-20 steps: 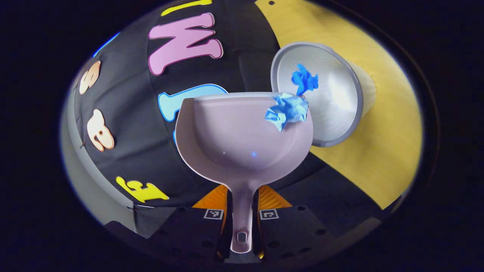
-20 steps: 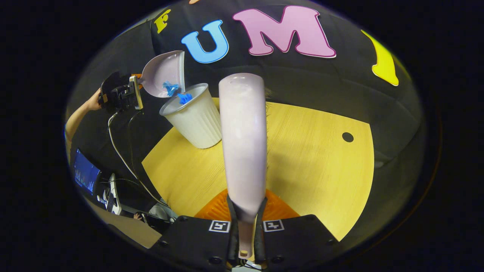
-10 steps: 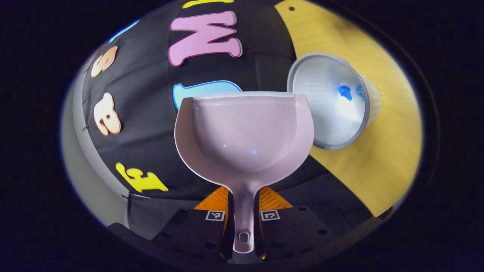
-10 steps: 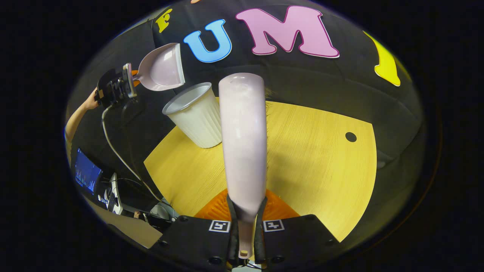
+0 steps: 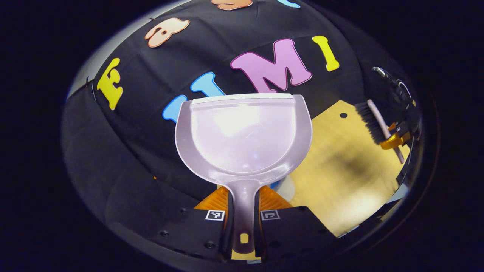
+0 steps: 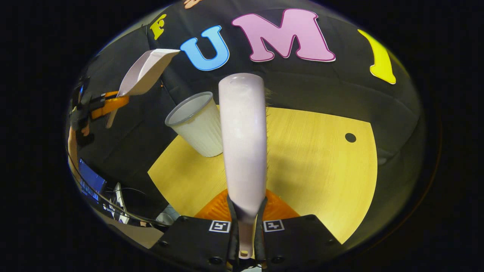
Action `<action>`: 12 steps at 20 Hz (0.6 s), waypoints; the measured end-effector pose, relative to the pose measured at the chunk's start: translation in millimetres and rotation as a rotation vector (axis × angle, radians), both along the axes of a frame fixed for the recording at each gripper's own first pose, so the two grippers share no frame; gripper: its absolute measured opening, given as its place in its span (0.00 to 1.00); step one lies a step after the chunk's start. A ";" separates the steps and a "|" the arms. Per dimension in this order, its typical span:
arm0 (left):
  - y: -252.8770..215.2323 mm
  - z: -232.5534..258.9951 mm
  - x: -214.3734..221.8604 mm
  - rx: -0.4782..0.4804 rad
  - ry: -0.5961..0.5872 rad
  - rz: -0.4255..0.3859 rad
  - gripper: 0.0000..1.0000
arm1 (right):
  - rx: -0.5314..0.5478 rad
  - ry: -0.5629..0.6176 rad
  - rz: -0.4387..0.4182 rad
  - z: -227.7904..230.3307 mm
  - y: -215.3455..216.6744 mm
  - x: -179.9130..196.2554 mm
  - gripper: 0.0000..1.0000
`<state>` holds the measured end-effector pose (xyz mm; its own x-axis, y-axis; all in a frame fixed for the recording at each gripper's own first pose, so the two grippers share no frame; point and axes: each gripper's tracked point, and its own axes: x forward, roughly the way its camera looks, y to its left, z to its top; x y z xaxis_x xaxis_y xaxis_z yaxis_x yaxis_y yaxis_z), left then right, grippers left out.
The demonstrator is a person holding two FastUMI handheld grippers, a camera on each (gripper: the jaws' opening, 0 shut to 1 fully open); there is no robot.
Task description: Pick up the small broom and dustpan from the desktop, sweep the trash into the dustpan with the broom, and then empty the trash into the garbage bin.
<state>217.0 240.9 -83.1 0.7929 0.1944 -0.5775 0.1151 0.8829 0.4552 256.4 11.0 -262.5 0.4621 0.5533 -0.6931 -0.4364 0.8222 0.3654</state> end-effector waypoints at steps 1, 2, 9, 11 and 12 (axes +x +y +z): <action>-19.0 -13.2 -10.3 -0.061 0.033 -0.012 0.18 | -0.013 0.003 -0.010 -2.1 -3.3 -2.4 0.17; -41.7 -27.4 -21.8 -0.143 0.067 -0.019 0.18 | -0.017 0.008 -0.021 -3.6 -7.4 -7.3 0.17; -136.8 -171.2 -53.9 -0.506 0.420 0.080 0.18 | -0.135 0.158 -0.267 -43.2 -33.7 -32.7 0.17; -149.0 -216.4 -49.0 -0.518 0.490 0.134 0.18 | -0.151 0.265 -0.333 -75.1 -24.8 -48.5 0.17; -157.5 -240.0 -46.4 -0.540 0.530 0.152 0.18 | -0.163 0.316 -0.340 -93.4 -17.2 -57.1 0.17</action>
<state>170.6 83.4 -323.1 0.3708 -0.1376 -0.9184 0.0575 0.9905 -0.1252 199.3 -6.2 -355.9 0.3506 0.2804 -0.8935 -0.0216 0.9563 0.2916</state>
